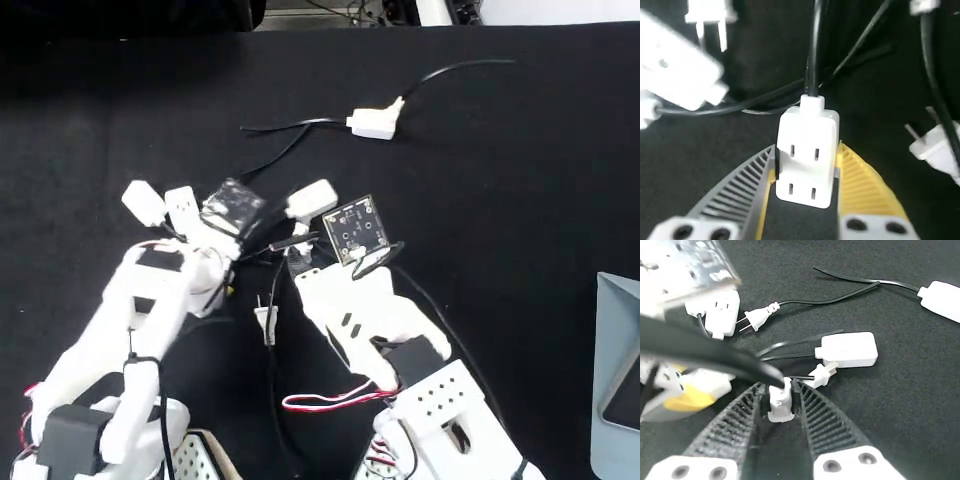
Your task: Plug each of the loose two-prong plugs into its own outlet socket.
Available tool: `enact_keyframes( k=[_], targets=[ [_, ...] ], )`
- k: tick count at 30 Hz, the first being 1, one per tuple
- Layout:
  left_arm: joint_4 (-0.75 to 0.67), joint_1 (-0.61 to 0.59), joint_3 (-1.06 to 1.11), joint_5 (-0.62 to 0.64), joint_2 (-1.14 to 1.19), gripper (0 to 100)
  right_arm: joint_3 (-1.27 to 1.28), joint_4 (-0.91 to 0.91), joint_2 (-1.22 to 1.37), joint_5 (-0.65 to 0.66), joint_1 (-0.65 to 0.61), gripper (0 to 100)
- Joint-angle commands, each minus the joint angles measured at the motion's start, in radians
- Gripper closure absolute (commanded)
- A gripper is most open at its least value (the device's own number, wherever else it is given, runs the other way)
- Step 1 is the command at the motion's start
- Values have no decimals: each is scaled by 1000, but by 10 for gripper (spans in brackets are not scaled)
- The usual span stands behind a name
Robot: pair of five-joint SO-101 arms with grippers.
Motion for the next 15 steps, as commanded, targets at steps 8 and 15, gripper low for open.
enact_keyframes(
  k=[8,15],
  targets=[
    [180,-74,-163,106,0,687,-8,-18,-5,0,9,985],
    [304,-153,-254,115,-124,685,-16,-18,-5,0,9,985]
  ],
)
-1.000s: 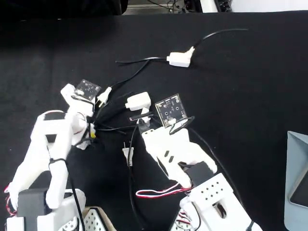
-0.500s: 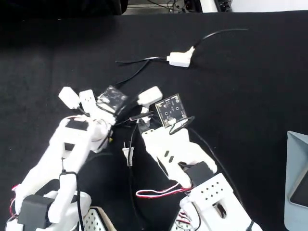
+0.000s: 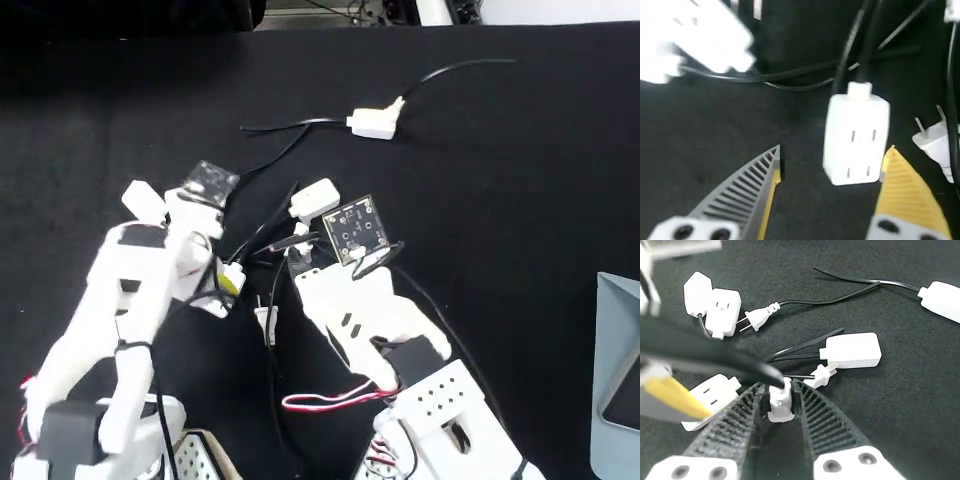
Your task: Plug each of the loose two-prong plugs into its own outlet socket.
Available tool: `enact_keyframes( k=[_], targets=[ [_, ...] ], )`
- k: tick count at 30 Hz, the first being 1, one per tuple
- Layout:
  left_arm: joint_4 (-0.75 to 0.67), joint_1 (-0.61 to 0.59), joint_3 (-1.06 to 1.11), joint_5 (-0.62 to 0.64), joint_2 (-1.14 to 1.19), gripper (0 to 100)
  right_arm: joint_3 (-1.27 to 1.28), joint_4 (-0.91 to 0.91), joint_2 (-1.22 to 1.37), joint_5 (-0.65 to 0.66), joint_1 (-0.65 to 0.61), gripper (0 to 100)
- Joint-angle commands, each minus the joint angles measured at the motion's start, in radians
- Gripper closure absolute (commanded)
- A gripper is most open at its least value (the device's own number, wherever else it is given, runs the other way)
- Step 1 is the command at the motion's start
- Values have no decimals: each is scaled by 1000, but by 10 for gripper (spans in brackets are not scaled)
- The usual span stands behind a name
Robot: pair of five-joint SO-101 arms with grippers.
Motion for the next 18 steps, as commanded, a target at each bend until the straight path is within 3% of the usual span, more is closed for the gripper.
enact_keyframes(
  k=[1,5,11,18],
  targets=[
    [63,-64,-76,12,-143,685,-18,-18,-7,0,9,985],
    [97,-154,-48,18,-301,684,-25,-17,-5,3,-32,985],
    [92,-331,76,221,-508,685,-31,-20,-4,57,-187,985],
    [-89,-441,300,350,-618,688,-59,-91,54,61,-324,986]
  ],
)
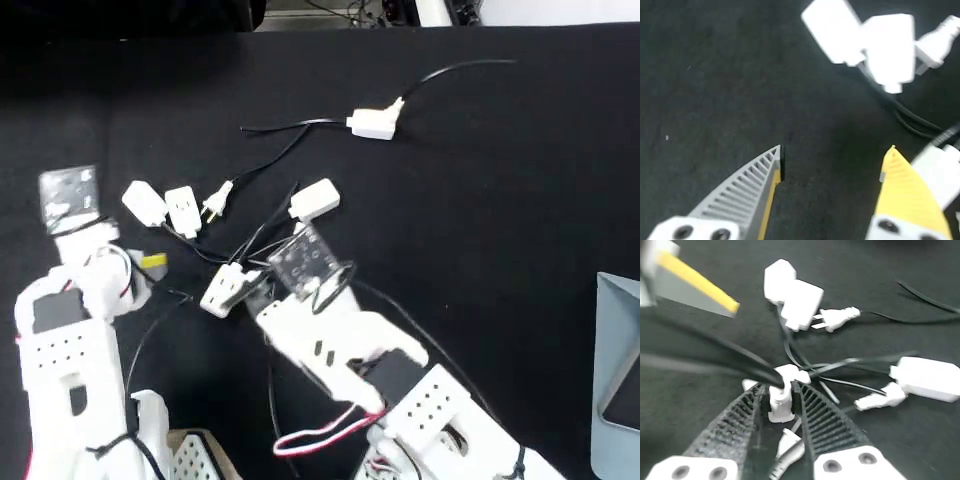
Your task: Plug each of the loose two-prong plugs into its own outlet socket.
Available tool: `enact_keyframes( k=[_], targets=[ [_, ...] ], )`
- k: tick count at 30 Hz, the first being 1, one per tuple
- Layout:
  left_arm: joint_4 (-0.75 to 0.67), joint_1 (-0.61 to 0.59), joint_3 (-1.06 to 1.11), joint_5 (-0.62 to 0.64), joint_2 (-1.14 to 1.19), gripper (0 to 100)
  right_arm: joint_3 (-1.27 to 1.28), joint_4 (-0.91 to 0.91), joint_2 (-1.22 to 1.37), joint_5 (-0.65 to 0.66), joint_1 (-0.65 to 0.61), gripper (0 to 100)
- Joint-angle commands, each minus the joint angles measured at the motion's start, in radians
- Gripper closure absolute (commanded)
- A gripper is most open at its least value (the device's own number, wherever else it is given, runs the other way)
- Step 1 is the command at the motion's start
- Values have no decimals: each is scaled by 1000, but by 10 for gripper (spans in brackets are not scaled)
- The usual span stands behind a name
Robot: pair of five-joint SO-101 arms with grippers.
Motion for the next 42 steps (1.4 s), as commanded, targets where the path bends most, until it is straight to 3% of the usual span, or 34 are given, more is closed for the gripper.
enact_keyframes(
  k=[1,11,18,35,42],
  targets=[
    [-126,-59,96,81,-52,688,-59,-106,87,11,-80,986],
    [-152,-120,136,86,-49,689,-122,-462,561,71,-118,987],
    [-152,-120,136,86,-49,689,-105,-592,690,133,-124,987],
    [-152,-120,147,81,-48,689,-124,-660,897,137,-126,987],
    [-152,-120,147,81,-48,689,-159,-571,903,255,-120,987]
  ],
)
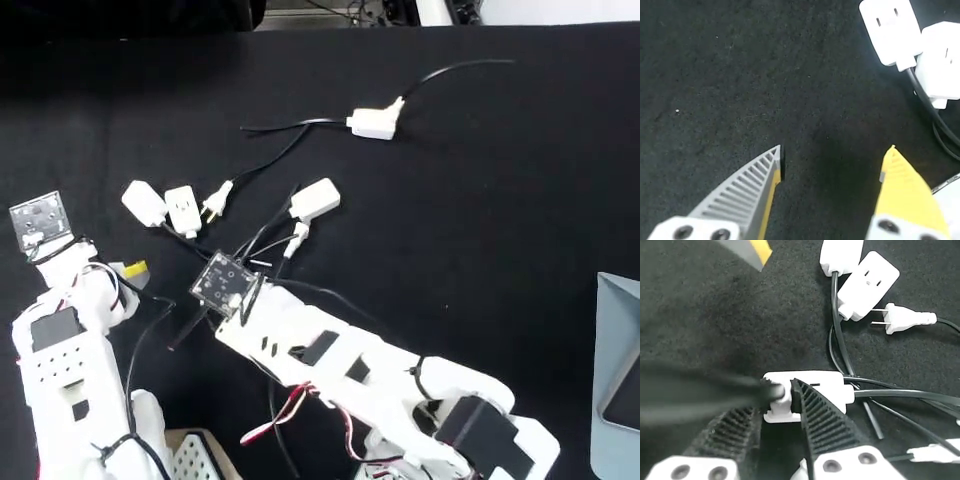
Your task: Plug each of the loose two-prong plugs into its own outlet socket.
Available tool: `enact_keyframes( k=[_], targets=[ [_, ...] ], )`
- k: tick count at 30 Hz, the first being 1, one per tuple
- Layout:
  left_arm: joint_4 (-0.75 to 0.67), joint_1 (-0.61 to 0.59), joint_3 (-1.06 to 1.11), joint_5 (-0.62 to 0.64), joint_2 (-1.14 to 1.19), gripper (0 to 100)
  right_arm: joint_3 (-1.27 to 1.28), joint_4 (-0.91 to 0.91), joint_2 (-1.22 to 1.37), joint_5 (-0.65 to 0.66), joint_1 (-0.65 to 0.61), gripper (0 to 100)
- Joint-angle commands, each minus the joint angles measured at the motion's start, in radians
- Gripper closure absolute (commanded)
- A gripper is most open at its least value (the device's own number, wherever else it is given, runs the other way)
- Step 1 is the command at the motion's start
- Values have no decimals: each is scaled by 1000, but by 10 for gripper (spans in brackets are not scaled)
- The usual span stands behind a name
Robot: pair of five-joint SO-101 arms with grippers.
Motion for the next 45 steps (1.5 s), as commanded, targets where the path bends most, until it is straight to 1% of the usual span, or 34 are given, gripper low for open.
enact_keyframes(
  k=[1,4,8,12,15,20,22,26,35,38,41,45],
  targets=[
    [-20,-8,-7,6,-14,689,-81,133,10,35,-3,987],
    [-20,-8,-7,6,-14,689,-157,265,42,38,-3,987],
    [-20,-10,-7,6,-14,689,-236,338,105,40,-3,987],
    [-20,-10,-7,6,-14,689,-271,397,114,41,-3,987],
    [-20,-10,-7,6,-14,689,-277,433,114,77,-3,987],
    [-20,-10,-7,6,-14,689,-283,427,97,77,-3,987],
    [-21,-19,-1,8,-17,689,-289,411,58,75,-8,987],
    [-74,-41,28,11,-23,689,-305,425,-79,75,-3,987],
    [-80,-36,30,11,-23,689,-387,664,-426,75,0,987],
    [-80,-36,31,11,-23,689,-412,718,-536,71,35,987],
    [-80,-36,31,11,-23,689,-438,770,-625,3,98,987],
    [-80,-36,31,11,-23,689,-456,813,-685,-84,216,987]
  ],
)
